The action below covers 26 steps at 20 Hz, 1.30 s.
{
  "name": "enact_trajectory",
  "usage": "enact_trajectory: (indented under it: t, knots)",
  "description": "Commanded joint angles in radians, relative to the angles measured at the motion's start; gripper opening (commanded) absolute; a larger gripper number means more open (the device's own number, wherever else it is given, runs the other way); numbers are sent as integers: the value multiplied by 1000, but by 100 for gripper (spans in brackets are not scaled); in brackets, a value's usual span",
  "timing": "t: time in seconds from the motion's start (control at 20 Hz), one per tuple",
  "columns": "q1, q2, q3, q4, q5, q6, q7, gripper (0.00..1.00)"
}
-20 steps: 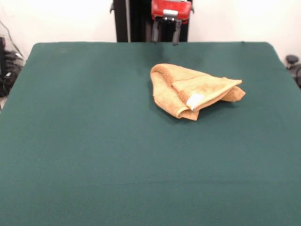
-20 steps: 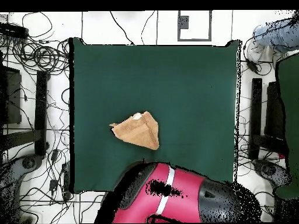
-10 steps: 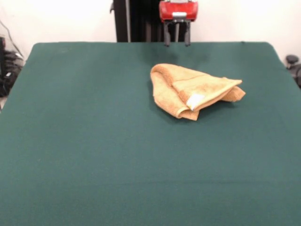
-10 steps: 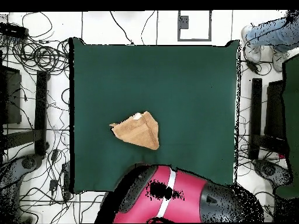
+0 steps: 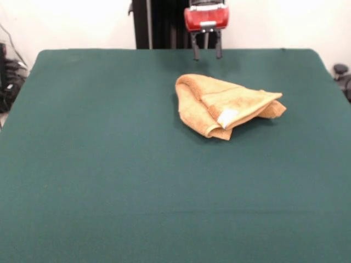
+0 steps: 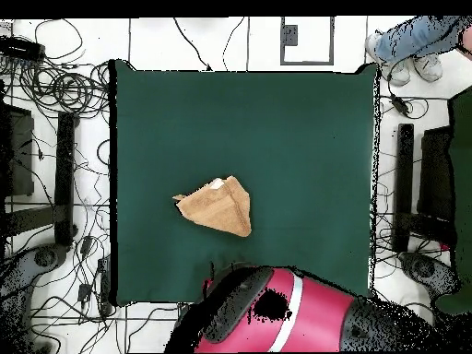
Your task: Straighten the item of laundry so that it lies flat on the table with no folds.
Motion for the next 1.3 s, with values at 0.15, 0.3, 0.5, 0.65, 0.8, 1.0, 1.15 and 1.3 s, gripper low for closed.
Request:
enact_trajectory:
  t: [0.15, 0.3, 0.5, 0.65, 0.8, 1.0, 1.15, 1.3]
  knots:
    - [-15, 73, 145, -221, -42, -3, 240, 100]
    - [-24, 85, 143, -218, -52, -23, 242, 100]
    - [-32, 103, 138, -199, -52, -61, 244, 100]
    - [-40, 113, 126, -153, -46, -93, 253, 100]
    - [-49, 128, 100, -89, -43, -163, 257, 100]
    - [-65, 130, 86, -65, -62, -189, 250, 100]
    - [-73, 133, 87, -73, -71, -186, 244, 100]
    - [-81, 125, 85, -72, -85, -187, 237, 100]
